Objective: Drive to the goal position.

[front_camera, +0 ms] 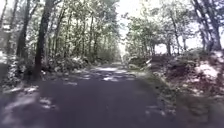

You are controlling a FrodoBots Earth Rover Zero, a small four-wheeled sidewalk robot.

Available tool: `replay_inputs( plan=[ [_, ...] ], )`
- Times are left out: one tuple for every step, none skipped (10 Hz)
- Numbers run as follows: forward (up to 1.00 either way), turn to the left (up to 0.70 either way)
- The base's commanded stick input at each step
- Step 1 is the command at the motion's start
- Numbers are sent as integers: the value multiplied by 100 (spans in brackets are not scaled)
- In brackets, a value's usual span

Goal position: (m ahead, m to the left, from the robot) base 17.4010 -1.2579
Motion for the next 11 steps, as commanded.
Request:
replay_inputs(
  plan=[
    [45,0],
    [45,0],
    [45,0],
    [45,0],
    [45,0],
    [45,0],
    [45,0],
    [45,0],
    [45,0],
    [45,13],
    [45,27]
  ],
)
